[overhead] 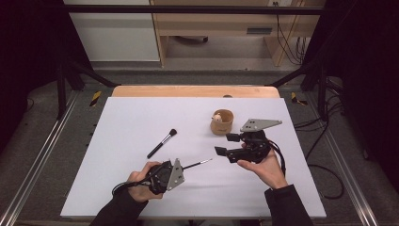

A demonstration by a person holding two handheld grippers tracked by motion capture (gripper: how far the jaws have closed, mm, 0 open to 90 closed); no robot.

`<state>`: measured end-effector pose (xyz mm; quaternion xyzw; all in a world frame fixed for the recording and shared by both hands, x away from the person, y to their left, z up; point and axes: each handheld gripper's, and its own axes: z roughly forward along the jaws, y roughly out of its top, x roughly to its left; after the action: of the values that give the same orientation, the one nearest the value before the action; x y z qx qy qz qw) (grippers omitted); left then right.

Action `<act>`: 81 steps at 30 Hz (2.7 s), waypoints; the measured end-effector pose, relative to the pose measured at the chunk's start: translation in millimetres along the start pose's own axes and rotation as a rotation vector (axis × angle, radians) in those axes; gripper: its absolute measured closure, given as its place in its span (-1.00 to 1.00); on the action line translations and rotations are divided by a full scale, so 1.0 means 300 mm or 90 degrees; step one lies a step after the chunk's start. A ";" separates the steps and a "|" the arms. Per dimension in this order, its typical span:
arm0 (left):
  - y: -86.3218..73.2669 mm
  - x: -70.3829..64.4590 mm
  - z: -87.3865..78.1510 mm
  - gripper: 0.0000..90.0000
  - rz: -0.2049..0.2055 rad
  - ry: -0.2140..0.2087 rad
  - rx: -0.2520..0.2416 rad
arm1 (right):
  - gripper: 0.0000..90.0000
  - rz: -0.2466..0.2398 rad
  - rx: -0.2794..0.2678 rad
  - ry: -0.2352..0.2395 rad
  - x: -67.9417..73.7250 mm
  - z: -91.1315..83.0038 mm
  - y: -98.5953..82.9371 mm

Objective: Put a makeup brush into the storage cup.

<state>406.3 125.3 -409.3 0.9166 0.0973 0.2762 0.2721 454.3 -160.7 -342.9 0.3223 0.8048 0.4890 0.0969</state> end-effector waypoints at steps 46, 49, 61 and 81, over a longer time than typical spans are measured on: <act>-0.035 0.002 0.011 0.88 -0.379 0.034 -0.099 | -0.49 0.137 -0.159 0.011 0.093 0.173 -0.100; -0.034 0.002 0.010 0.88 -0.384 0.033 -0.102 | -0.45 0.154 -0.169 0.019 0.105 0.194 -0.100; -0.015 -0.004 0.017 0.88 -0.403 0.035 -0.109 | -0.29 0.199 -0.184 0.040 0.122 0.244 -0.108; 0.033 -0.035 0.047 0.88 -0.408 0.033 -0.116 | 0.32 0.255 -0.195 0.070 0.111 0.274 -0.116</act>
<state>405.8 107.3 -418.5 0.8040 0.3625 0.2073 0.4232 452.5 -91.7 -408.5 0.4295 0.6458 0.6313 0.0017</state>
